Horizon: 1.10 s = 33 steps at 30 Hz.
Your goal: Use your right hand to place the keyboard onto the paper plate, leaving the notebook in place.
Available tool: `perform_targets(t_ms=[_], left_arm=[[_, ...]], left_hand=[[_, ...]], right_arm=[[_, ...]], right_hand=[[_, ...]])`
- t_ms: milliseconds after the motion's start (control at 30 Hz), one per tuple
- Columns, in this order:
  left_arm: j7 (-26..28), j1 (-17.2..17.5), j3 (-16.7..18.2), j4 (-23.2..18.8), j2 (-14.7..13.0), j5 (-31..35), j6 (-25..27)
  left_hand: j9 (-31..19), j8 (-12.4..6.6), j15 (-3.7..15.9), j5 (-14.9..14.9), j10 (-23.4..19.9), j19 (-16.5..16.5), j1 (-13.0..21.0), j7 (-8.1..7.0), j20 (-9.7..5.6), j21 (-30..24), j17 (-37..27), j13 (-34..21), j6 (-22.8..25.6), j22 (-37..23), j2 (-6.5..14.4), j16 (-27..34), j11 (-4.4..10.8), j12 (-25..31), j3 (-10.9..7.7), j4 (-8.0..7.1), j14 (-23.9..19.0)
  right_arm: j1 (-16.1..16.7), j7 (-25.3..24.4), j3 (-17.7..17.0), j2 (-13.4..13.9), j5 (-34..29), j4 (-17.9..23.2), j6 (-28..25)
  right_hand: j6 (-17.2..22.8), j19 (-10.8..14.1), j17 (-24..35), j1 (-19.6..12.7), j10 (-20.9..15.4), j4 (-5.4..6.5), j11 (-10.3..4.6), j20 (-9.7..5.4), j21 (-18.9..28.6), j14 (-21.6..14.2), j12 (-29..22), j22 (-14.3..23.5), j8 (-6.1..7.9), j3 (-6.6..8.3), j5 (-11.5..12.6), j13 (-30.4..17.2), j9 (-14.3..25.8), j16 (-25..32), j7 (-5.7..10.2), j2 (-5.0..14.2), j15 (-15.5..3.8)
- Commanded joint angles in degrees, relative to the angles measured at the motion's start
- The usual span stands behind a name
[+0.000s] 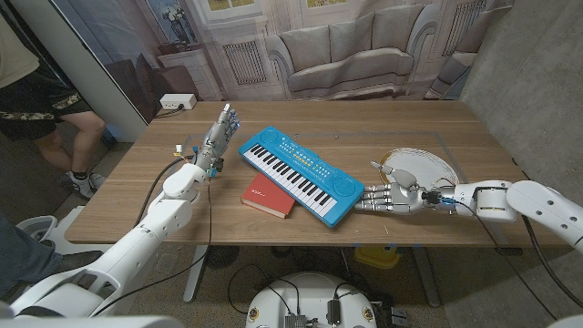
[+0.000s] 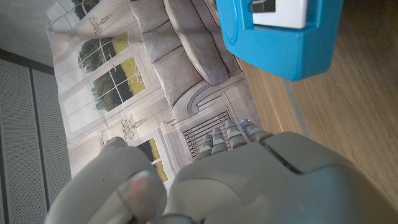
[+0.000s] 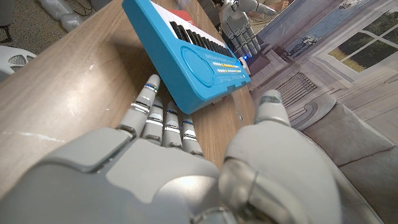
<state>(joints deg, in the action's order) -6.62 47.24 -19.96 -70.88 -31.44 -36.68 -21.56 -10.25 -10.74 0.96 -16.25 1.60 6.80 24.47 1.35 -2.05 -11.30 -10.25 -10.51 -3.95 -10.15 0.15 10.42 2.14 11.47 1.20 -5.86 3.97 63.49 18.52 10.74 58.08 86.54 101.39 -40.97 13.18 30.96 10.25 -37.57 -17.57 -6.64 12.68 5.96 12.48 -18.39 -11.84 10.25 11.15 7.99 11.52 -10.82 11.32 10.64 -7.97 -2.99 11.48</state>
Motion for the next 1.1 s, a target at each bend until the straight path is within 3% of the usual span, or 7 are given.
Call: perform_targets(t_ms=[33,1100], left_arm=[[-0.21,-0.30,-0.01,0.59,0.25,-0.13,-0.38],[-0.61,-0.59,-0.15,1.31,0.54,-0.22,-0.57]], left_hand=[[-0.34,-0.39,-0.36,0.19,0.53,0.56,0.08,-0.16,-0.28,-0.07,-0.19,-0.24,-0.20,-0.16,0.41,0.32,-0.13,0.05,0.25,-0.02,0.23],[-0.34,-0.39,-0.34,0.24,0.53,0.67,0.22,-0.20,-0.15,-0.05,-0.19,-0.24,-0.23,-0.15,0.57,0.33,-0.10,0.06,0.65,0.00,0.24]], right_arm=[[-0.66,-0.45,0.54,-0.31,1.00,-0.34,-0.89],[-4.09,1.72,4.10,-2.68,-0.06,-3.67,-2.33]], right_hand=[[-0.09,0.54,0.16,0.38,-0.11,0.04,-0.07,-0.09,0.24,-0.57,-0.10,0.14,-0.18,-0.13,0.00,-0.28,0.14,0.30,-4.10,0.01,-0.03],[-0.59,-0.07,0.14,0.60,0.54,0.19,-0.05,0.21,-0.34,0.50,0.12,0.13,-0.20,-0.47,-0.07,-0.28,0.14,-0.13,-4.10,0.10,0.06]])
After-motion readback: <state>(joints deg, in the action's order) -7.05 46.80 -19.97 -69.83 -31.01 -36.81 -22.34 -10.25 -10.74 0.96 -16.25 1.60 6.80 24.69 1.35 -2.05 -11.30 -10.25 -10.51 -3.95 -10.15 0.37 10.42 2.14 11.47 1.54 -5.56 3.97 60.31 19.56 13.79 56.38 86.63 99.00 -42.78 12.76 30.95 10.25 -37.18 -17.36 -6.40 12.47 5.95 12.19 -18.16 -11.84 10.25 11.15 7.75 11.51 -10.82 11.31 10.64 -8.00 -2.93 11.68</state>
